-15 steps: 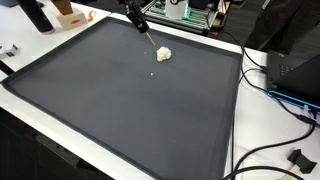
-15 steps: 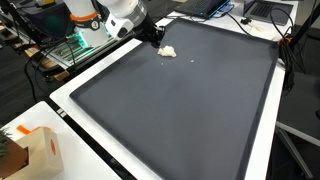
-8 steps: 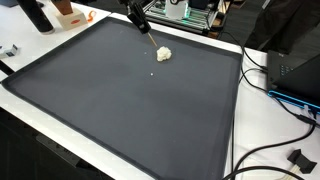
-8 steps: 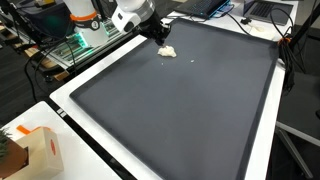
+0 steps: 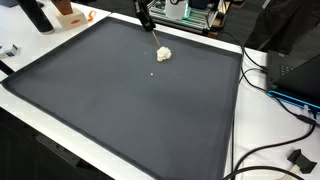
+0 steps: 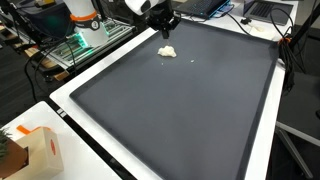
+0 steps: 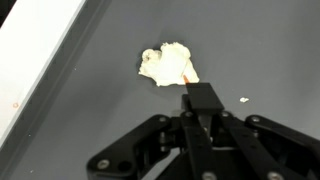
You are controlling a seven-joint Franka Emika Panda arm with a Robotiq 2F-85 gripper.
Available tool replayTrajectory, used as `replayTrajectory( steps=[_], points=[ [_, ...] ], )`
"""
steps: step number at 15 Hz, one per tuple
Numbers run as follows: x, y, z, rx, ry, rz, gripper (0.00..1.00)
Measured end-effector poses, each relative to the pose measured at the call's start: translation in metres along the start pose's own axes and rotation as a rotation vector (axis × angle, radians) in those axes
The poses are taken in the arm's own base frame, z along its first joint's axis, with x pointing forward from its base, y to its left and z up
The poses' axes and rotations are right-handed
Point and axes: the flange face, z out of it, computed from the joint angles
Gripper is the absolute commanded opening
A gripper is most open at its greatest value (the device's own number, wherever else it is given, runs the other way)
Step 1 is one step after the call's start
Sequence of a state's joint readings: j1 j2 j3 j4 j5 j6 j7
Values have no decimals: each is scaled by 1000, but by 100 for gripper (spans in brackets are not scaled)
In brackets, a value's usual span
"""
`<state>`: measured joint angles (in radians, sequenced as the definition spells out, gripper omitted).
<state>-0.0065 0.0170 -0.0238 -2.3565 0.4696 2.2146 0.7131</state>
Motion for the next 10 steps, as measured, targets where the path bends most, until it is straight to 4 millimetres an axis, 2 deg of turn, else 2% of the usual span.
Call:
replayTrajectory(
  steps=[4,10],
  points=[
    [-38,-27,-3,-87,100,-130,3],
    [-102,-60,8,-270,254,-409,3]
  ],
)
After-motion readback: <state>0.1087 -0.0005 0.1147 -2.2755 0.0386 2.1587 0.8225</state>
